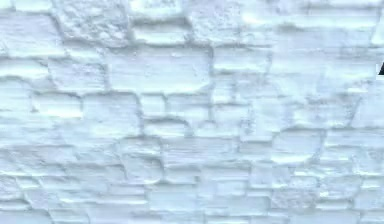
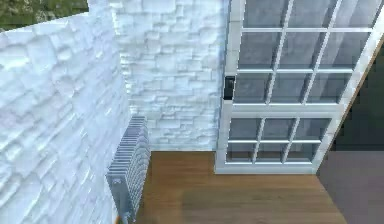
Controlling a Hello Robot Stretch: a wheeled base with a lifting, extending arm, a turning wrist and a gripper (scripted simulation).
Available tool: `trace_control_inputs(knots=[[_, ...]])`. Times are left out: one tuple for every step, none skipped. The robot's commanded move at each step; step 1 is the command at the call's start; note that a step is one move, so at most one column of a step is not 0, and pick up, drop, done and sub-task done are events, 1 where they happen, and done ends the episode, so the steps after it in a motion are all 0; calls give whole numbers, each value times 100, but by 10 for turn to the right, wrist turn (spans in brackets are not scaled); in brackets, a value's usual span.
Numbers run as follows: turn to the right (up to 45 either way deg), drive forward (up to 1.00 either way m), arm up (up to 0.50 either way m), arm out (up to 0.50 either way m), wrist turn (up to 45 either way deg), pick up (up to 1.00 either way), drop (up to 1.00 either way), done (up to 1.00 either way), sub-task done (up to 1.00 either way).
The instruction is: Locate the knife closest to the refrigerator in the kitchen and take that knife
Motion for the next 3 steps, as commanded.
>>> trace_control_inputs(knots=[[-450, 0, 0, 0, 0, 0, 0, 0, 0], [-450, 0, 0, 0, 0, 0, 0, 0, 0], [-450, 0, 0, 0, 0, 0, 0, 0, 0]])
